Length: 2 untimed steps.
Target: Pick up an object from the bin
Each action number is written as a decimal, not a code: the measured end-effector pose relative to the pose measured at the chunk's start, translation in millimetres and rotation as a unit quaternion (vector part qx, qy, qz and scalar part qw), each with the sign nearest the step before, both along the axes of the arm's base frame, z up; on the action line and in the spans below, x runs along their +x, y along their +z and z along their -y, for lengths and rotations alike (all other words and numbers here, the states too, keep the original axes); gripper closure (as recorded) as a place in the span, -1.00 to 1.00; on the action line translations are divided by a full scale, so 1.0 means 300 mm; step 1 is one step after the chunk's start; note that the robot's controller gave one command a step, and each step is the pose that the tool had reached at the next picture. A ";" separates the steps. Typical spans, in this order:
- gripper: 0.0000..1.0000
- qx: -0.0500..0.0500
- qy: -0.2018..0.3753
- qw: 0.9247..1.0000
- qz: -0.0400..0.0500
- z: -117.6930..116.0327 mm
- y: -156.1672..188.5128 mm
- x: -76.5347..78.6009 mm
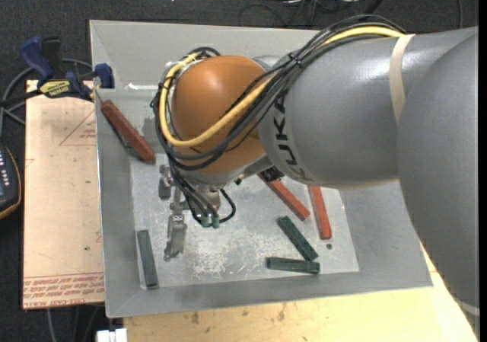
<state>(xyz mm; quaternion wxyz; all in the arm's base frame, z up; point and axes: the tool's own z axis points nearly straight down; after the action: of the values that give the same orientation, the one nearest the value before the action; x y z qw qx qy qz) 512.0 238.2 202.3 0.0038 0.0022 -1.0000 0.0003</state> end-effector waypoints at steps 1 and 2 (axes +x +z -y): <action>-1.00 0.002 0.460 0.888 0.013 0.015 -0.431 -0.095; -1.00 0.003 0.487 0.873 0.006 -0.054 -0.337 -0.089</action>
Offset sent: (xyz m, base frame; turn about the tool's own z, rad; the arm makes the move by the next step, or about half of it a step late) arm -0.0339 -0.0061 -0.1323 -0.9587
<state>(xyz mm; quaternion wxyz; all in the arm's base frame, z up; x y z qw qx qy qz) 485.4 254.5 101.1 -0.0028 0.4888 -0.8724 -0.0012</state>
